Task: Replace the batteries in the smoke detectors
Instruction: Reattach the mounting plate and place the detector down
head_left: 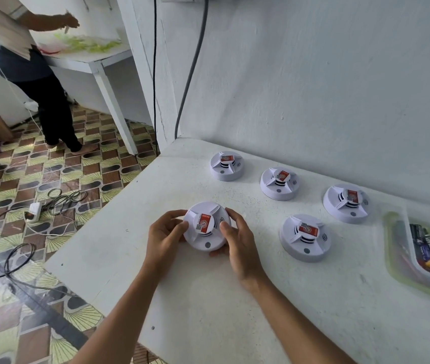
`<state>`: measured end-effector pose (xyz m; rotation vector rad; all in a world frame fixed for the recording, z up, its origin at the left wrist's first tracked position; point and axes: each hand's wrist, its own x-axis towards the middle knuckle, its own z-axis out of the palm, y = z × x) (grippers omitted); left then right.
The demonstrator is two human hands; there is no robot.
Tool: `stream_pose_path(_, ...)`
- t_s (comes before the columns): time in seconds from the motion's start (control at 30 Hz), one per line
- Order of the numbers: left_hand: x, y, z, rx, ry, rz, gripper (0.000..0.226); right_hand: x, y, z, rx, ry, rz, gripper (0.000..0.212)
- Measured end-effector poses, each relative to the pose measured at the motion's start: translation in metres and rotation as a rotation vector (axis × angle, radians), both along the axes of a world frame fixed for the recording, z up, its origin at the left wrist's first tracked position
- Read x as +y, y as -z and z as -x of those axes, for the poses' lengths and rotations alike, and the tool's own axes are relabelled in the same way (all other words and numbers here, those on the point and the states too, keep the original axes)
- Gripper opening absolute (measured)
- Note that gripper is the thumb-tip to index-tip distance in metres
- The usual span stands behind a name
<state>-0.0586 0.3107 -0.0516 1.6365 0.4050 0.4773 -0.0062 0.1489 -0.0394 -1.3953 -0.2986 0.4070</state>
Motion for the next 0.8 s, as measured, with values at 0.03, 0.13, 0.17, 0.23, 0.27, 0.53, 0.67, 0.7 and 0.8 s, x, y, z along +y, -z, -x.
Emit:
stream_pose_path(0.03, 0.0002, 0.0006, -0.0003, 0.001, 0.003, -0.005, 0.042, 0.0001, 0.0005, 0.0001, -0.002, -0.002, 0.002, 0.023)
stream_pose_path(0.13, 0.0, 0.0001, -0.0001, 0.007, 0.001, -0.008, 0.036, -0.0003, 0.0006, 0.0005, 0.001, -0.001, 0.004, 0.023)
stream_pose_path(0.17, 0.0, -0.0008, -0.0004, 0.008, -0.002, -0.007, 0.034, -0.0002, 0.0003, -0.0001, 0.0, 0.001, 0.002, 0.023)
stream_pose_path(0.23, -0.0002, -0.0009, -0.0005, 0.012, -0.008, -0.009, 0.029, -0.0003, 0.0002, -0.0004, -0.003, 0.003, 0.0, 0.025)
stream_pose_path(0.27, -0.0002, -0.0009, -0.0003, 0.013, -0.011, -0.009, 0.028, -0.0003, 0.0002, -0.0005, -0.003, 0.002, -0.003, 0.026)
stream_pose_path(0.53, -0.0016, -0.0027, 0.0024, 0.027, 0.001, 0.018, 0.042, -0.0015, 0.0028, -0.0019, 0.042, 0.008, -0.03, 0.034)
stream_pose_path(0.67, -0.0012, -0.0019, 0.0021, 0.032, 0.008, 0.026, 0.043, -0.0011, 0.0036, -0.0019, 0.065, 0.017, -0.036, 0.032)
stream_pose_path(0.7, -0.0016, -0.002, 0.0022, 0.03, 0.011, 0.033, 0.043, -0.0011, 0.0033, -0.0017, 0.067, 0.019, -0.035, 0.032)
stream_pose_path(0.8, -0.0017, -0.0022, 0.0035, 0.025, 0.045, 0.033, 0.045, -0.001, 0.0025, 0.0007, 0.068, 0.047, -0.031, 0.031)
